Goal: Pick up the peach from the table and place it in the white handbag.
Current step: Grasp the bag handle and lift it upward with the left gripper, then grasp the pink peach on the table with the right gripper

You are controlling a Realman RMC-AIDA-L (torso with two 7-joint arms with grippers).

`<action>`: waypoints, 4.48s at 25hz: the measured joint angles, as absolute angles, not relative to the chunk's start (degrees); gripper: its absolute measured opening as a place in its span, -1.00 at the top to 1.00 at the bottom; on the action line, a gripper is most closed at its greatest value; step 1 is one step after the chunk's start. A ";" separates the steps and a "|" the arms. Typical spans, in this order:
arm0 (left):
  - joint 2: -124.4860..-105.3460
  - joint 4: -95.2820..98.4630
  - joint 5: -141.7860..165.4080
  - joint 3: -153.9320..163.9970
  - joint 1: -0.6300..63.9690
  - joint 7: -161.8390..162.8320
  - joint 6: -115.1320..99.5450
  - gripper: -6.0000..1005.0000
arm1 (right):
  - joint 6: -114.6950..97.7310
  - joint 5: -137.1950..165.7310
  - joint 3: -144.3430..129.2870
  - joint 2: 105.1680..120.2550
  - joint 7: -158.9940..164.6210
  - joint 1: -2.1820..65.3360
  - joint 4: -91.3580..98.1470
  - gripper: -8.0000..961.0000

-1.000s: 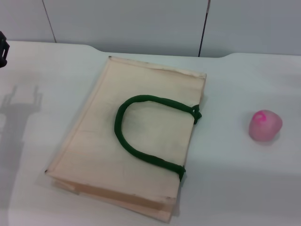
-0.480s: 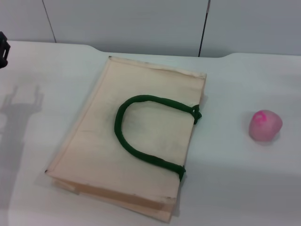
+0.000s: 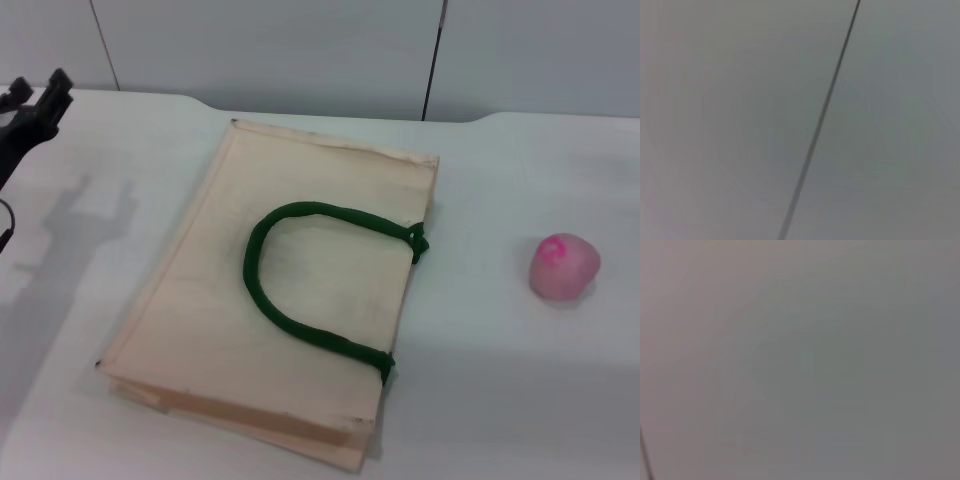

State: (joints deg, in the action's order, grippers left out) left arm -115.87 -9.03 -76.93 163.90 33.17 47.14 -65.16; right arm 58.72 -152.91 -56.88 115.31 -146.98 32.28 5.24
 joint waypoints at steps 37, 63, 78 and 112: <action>-112.71 -24.58 -5.82 164.00 54.65 102.06 -75.23 -0.21 | 56.69 -104.45 -56.02 112.05 -109.78 29.87 27.69 -0.71; -113.33 -22.12 2.28 164.00 57.33 104.19 -72.91 -0.22 | 56.69 -104.83 -55.90 112.23 -109.68 30.01 27.69 -0.71; -113.38 -19.33 4.52 164.00 58.12 104.97 -67.93 -0.21 | 56.69 -104.85 -55.46 112.45 -109.68 30.08 27.69 -0.71; -108.23 -22.41 -24.94 164.01 53.21 94.56 -97.93 0.76 | 68.18 -75.27 -55.37 109.79 -93.85 30.33 34.38 -0.71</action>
State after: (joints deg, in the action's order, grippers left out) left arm -108.23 -22.41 -24.94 164.01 53.21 94.56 -97.93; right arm 68.18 -75.27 -55.37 109.79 -93.85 30.33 34.38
